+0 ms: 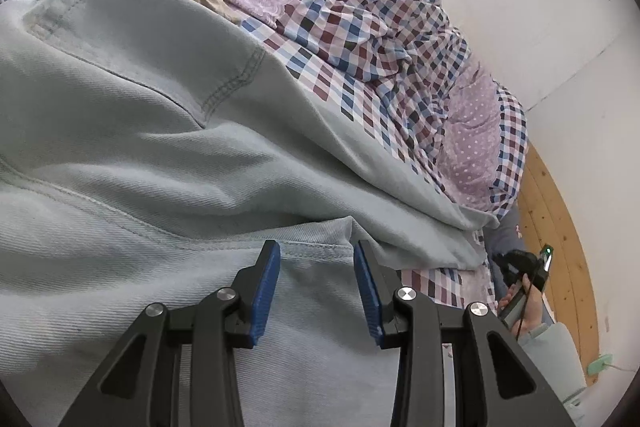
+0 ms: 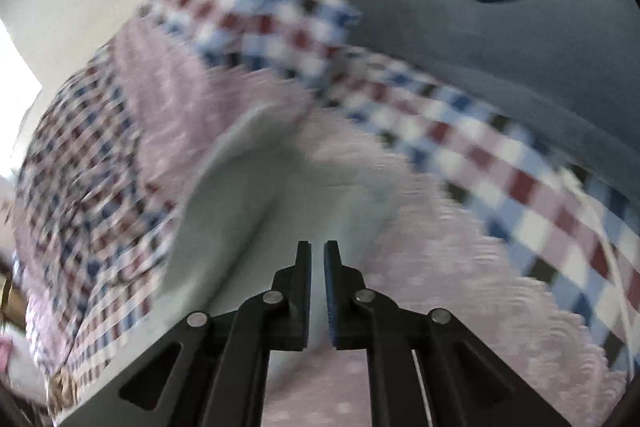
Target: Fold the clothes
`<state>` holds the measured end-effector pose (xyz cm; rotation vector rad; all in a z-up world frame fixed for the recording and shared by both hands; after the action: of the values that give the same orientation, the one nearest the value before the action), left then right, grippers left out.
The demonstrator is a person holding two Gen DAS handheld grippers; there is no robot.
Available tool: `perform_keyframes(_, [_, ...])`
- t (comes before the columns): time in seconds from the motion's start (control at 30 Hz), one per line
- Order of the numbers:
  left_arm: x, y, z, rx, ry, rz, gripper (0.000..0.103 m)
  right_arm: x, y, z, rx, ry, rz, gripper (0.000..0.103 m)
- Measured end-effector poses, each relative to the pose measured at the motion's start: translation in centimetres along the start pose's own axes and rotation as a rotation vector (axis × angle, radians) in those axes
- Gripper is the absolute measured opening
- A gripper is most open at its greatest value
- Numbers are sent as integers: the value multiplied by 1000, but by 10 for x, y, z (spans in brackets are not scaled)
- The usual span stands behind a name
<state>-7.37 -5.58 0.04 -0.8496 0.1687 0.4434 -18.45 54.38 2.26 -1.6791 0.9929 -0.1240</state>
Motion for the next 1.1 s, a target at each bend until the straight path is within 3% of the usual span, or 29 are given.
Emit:
perform_keyframes(0.2, [-7,-9,0,23,-17,24,40,-29,64,-88,24,-157,-195,7])
perform_keyframes(0.23, [-8,-11,0,25,-15,32,40,-38,57,-110,-18,-238,-150,4])
perform_keyframes(0.27, [-9,-13,0,27,-13,40,40,-47,33,-136,-106,-341,-40,0])
perform_keyframes(0.33, [-11,-15,0,28,-11,49,40,-56,-14,-142,-181,-281,139,7])
perform_keyframes(0.37, [-11,-15,0,33,-14,49,40,-49,-26,-141,-193,-274,153,7])
perform_keyframes(0.47, [-10,-18,1,50,-14,47,40,-10,-56,-136,-201,-314,119,8])
perform_keyframes(0.63, [-13,-38,14,78,17,90,40,75,-117,-111,-315,-233,2,8])
perform_keyframes(0.7, [-14,-47,19,100,30,103,40,119,-149,-116,-357,-260,-18,8])
perform_keyframes(0.77, [-16,-56,25,115,45,109,43,160,-177,-128,-405,-299,-10,18])
perform_keyframes(0.8, [-17,-59,27,121,54,111,51,179,-190,-134,-422,-318,-1,23])
perform_keyframes(0.87, [-17,-69,30,121,78,124,60,219,-214,-147,-441,-382,39,45])
perform_keyframes(0.97, [-18,-86,31,96,115,151,65,274,-236,-176,-454,-537,80,48])
perform_keyframes(1.1, [-16,-109,16,7,167,212,75,325,-219,-193,-462,-652,111,55])
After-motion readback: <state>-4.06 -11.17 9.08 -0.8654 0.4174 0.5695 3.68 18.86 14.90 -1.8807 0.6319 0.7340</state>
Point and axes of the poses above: each gripper's, at about its wrist camera, not at the fingertips, and y roughly the way its jaws point, z to its right, x to its underside, the point moved 7 cm from there along y, roughly the way its jaws point, and after that the axes turned 11 degrees about -z, right-handed, at the moved point
